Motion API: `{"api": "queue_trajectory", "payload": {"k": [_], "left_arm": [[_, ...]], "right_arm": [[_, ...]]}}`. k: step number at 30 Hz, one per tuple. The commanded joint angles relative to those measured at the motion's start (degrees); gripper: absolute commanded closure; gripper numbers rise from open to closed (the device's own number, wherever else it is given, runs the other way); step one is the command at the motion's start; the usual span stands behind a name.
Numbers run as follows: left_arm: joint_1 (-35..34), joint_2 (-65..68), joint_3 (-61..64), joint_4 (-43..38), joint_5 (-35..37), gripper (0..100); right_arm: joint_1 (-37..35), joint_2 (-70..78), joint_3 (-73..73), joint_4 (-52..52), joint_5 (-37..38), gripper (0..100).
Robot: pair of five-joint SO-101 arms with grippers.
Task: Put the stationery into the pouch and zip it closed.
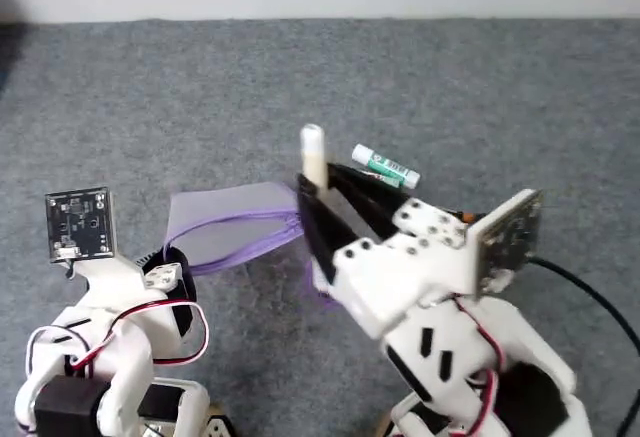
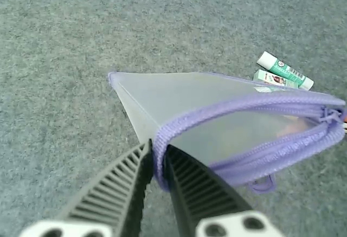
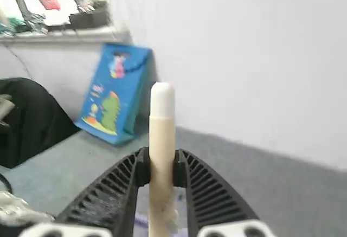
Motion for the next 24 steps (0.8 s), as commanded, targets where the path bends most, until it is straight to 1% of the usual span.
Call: {"api": "queue_trajectory", "payload": {"k": [1,4,6,11,16,21,24], "left_arm": [[0.44,0.97,-0.13,-1.14,0.62,99],[0.44,0.97,-0.13,-1.14,0.62,99],[0.44,0.97,-0.13,-1.23,0.62,99],[0.44,1.05,-0.13,-1.41,0.62,99],[0.44,1.05,-0.13,-1.41,0.62,99],[0.44,1.05,-0.13,-1.41,0.62,99],[0.44,1.05,-0.13,-1.32,0.62,99]], "right_arm": [[-5.14,2.77,0.00,-9.45,3.34,99.1],[-9.45,6.55,0.00,-13.93,5.98,99.1],[-10.68,9.36,0.00,-17.27,6.59,99.1],[-11.12,16.92,0.09,-26.07,8.70,99.1],[-11.12,22.37,0.97,-30.55,8.79,99.1],[-10.95,22.02,9.76,-36.88,9.14,99.1],[-11.12,19.65,16.44,-40.92,11.52,99.1]]}}
